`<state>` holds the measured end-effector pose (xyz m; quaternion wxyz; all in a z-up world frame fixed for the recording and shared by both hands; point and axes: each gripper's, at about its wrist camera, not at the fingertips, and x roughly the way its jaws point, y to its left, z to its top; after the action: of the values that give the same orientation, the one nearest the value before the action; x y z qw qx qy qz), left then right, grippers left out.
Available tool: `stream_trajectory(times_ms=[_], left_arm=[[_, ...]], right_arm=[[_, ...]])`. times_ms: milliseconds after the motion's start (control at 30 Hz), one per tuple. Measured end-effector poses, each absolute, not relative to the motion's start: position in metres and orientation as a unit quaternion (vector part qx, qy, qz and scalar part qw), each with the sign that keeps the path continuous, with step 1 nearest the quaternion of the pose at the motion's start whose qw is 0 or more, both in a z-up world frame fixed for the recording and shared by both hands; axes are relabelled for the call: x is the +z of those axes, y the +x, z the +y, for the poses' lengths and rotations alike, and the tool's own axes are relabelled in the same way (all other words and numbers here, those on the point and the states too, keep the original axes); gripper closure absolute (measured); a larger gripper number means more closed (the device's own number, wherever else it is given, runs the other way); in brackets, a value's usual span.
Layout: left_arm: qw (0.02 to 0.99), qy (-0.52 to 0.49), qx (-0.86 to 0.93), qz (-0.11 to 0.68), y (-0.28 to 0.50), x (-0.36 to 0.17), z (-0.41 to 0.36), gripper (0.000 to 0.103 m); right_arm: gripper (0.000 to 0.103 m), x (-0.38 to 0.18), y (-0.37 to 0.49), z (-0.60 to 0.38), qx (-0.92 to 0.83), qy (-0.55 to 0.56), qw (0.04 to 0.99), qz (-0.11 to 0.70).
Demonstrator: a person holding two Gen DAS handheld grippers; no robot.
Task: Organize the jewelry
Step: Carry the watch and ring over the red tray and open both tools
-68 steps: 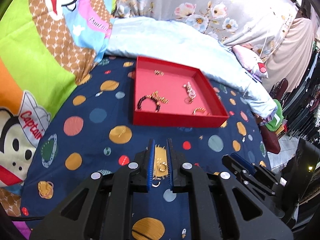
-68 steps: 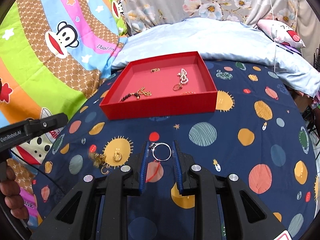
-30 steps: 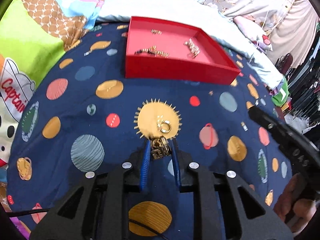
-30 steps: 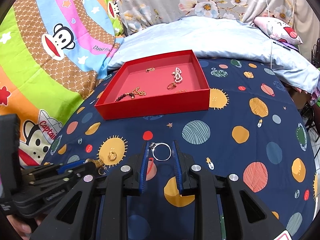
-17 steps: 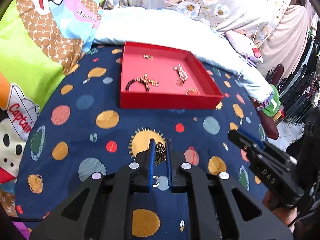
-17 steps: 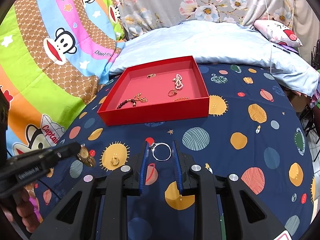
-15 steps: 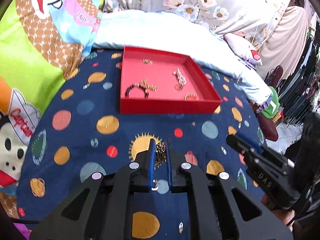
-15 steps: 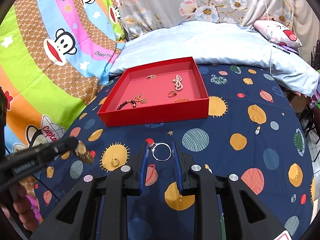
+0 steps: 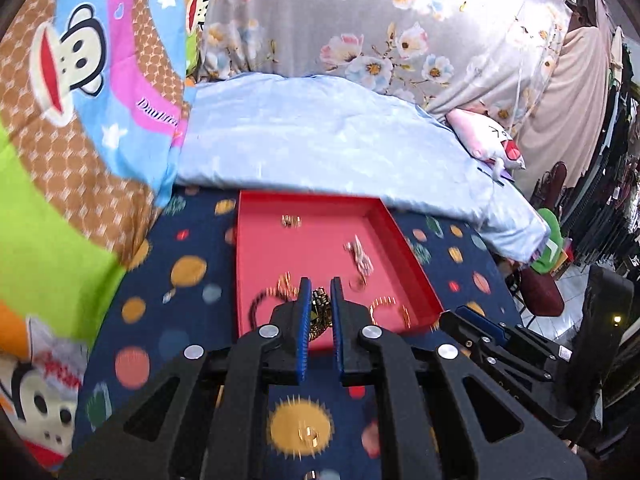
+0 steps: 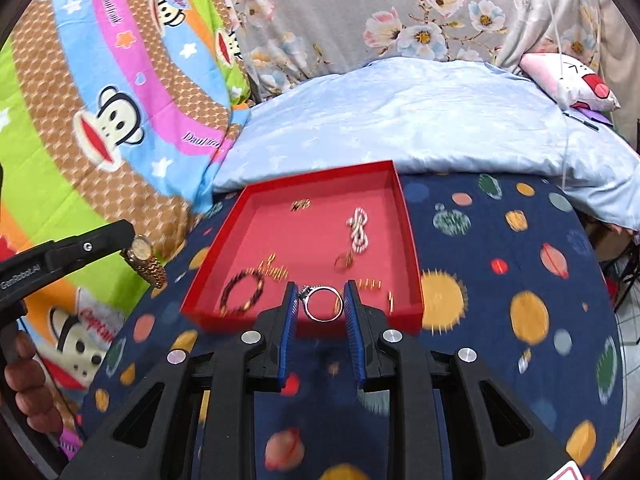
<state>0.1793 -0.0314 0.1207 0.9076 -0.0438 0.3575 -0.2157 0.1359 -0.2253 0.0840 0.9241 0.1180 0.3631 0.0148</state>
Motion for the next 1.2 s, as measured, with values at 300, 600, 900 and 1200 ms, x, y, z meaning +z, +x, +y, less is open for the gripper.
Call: stream_trajectory(times_ms=[300, 600, 900, 1200], left_arm=[[0.912, -0.03, -0.201, 0.357, 0.255, 0.112, -0.052, 0.094], [0.907, -0.018, -0.185, 0.377, 0.301, 0.091, -0.073, 0.094], [0.903, -0.012, -0.172, 0.392, 0.314, 0.076, -0.081, 0.094], [0.907, -0.016, -0.154, 0.391, 0.309, 0.076, -0.074, 0.074]], right_arm=[[0.081, 0.065, 0.203, -0.24, 0.005, 0.127, 0.916, 0.38], [0.081, 0.046, 0.234, -0.248, -0.005, 0.125, 0.909, 0.397], [0.081, 0.038, 0.246, -0.248, -0.01, 0.115, 0.908, 0.403], [0.064, 0.04, 0.242, -0.252, -0.025, 0.12, 0.913, 0.389]])
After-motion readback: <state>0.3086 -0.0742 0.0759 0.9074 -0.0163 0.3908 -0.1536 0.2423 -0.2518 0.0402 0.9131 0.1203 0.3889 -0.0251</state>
